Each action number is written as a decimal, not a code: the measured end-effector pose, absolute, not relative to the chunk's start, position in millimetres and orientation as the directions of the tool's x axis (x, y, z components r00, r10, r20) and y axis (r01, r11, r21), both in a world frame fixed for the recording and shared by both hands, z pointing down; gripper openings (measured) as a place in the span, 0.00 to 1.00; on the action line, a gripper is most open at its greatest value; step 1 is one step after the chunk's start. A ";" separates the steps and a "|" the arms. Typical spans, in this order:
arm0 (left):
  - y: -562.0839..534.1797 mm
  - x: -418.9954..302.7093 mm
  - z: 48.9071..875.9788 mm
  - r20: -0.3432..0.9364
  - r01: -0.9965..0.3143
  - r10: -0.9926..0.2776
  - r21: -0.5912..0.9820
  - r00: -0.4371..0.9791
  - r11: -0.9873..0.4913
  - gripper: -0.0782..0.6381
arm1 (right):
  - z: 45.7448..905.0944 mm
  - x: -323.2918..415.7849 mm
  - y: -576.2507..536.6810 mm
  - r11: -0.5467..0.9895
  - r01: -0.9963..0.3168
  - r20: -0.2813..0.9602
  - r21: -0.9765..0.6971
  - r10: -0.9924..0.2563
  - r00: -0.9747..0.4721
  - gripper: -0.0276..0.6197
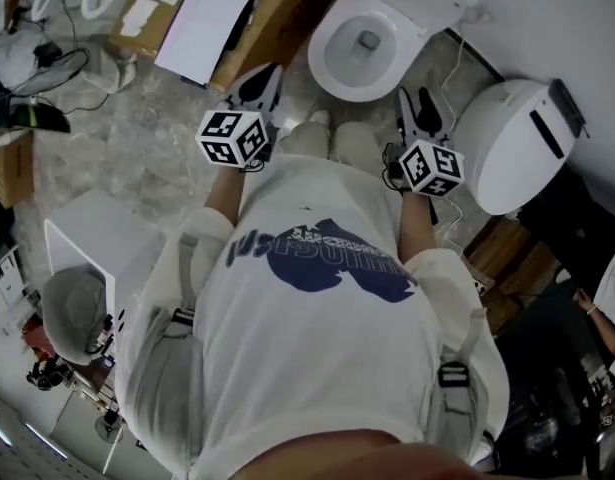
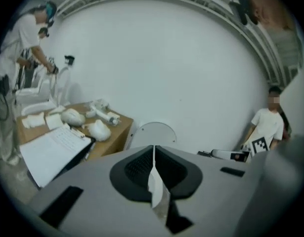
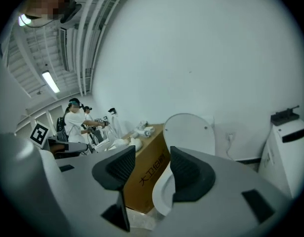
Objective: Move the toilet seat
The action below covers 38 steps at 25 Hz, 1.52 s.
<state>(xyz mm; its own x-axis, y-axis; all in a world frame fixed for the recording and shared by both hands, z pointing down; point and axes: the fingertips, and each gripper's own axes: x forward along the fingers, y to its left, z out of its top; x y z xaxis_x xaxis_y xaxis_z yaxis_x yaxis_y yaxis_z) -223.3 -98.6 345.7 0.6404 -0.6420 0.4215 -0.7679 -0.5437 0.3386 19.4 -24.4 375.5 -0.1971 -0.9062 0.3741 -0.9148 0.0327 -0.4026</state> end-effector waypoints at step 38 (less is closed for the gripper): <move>-150.3 -196.4 865.1 0.548 -0.642 -0.335 0.664 0.766 -0.383 0.37 | 877.9 44.7 -19.5 -0.250 -0.565 0.465 -0.786 -0.842 -0.274 0.51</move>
<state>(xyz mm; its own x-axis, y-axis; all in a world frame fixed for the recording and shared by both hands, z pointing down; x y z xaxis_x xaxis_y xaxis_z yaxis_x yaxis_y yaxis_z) -196.4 -150.3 865.1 0.7664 -0.3347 0.5482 -0.6422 -0.3827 0.6642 44.7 -19.5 877.9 -0.2745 -0.8419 0.4646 -0.5652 -0.2496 -0.7863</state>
